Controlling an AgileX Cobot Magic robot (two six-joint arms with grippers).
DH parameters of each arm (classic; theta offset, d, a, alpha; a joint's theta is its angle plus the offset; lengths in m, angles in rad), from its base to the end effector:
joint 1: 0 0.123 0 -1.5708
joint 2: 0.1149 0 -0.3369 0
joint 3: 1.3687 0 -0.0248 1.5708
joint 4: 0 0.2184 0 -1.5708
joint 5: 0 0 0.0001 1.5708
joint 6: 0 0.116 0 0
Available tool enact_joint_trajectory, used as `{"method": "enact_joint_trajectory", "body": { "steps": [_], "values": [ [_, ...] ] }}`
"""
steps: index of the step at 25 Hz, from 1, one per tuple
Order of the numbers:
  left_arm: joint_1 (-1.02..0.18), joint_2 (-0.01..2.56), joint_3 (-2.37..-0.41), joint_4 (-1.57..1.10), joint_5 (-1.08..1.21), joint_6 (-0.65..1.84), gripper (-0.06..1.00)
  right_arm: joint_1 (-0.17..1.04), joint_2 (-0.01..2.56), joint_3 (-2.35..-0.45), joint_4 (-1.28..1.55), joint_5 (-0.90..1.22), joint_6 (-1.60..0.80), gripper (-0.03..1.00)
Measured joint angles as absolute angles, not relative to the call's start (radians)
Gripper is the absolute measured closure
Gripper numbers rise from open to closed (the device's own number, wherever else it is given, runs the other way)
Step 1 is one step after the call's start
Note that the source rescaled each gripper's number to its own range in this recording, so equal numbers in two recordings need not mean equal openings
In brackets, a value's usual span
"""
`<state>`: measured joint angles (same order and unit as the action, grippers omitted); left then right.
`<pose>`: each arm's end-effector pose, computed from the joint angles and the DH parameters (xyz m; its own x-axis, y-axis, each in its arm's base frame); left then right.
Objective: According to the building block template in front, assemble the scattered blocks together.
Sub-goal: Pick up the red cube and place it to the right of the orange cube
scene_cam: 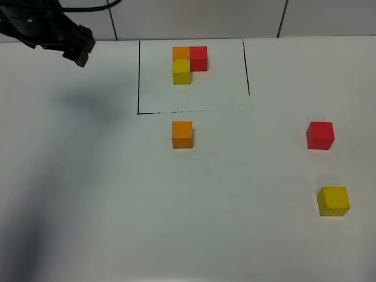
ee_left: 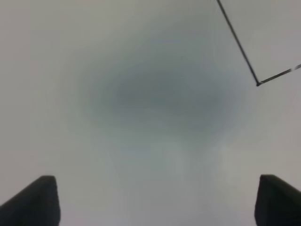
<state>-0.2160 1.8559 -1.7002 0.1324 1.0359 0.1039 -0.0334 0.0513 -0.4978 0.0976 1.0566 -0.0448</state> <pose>0.3964 -0.0735 0.3403 -0.8301 0.3559 -0.4292 0.3090 0.9344 0.1772 -0.0563 0.0117 0.2536 -0.4975 0.0199 -0.8672 -0.0386 0.9982 0.0451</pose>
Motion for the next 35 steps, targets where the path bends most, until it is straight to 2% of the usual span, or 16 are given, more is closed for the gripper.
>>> {"method": "enact_joint_trajectory", "body": {
  "steps": [8, 22, 35],
  "values": [
    [-0.16, 1.551, -1.368, 0.143, 0.922, 0.022, -0.03, -0.033, 0.051, -0.498, 0.098, 1.057, -0.045, 0.18],
    [-0.16, 1.008, -0.991, 0.141, 0.889, -0.062, -0.02, -0.033, 0.051, -0.498, 0.098, 1.057, -0.045, 0.18],
    [-0.16, 0.542, -0.737, 0.053, 0.859, -0.062, 0.02, -0.033, 0.051, -0.498, 0.098, 1.057, -0.043, 0.18]
  ]
}}
